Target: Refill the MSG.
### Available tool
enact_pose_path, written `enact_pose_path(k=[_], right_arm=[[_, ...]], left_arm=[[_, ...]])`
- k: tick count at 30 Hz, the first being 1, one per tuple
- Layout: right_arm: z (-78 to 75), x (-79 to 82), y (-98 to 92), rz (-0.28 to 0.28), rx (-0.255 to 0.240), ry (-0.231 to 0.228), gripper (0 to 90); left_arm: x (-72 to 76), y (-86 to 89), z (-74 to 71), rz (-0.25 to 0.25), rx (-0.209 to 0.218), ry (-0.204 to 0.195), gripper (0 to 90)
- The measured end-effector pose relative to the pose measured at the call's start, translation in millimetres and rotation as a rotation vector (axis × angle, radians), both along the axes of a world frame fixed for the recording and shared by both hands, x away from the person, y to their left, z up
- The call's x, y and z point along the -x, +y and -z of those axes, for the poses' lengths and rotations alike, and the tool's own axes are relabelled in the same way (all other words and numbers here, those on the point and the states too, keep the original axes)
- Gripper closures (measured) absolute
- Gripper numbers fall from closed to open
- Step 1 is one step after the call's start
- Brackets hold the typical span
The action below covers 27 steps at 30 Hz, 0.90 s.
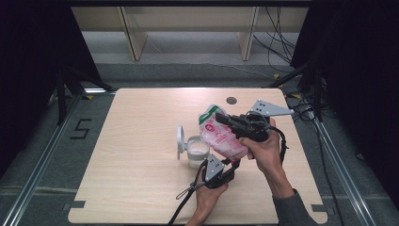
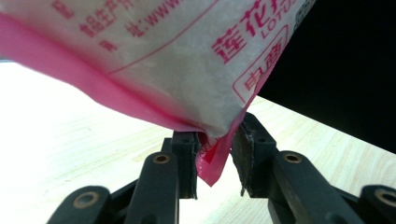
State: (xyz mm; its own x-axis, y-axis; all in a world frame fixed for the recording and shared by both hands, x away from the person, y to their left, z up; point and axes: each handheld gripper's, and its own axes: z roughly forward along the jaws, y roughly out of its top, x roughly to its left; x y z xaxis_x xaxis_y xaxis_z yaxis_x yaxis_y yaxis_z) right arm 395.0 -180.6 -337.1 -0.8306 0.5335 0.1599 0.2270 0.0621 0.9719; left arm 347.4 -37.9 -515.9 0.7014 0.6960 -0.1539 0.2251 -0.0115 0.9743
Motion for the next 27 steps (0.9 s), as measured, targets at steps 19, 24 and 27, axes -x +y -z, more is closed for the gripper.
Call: enact_pose_path(k=[19,24,27], right_arm=[[13.2,3.4,-21.8,0.024,-0.082,0.050,90.0],[19.2,1.2,-23.9,0.041,-0.065,0.047,90.0],[23.6,-0.7,-24.7,0.046,-0.067,0.052,90.0]], left_arm=[[19.3,17.9,-1.7,-0.007,-0.099,-0.018,56.4],[26.8,25.1,-6.5,0.007,-0.067,0.000,56.2],[27.7,30.5,-10.3,0.010,-0.097,-0.023,56.7]])
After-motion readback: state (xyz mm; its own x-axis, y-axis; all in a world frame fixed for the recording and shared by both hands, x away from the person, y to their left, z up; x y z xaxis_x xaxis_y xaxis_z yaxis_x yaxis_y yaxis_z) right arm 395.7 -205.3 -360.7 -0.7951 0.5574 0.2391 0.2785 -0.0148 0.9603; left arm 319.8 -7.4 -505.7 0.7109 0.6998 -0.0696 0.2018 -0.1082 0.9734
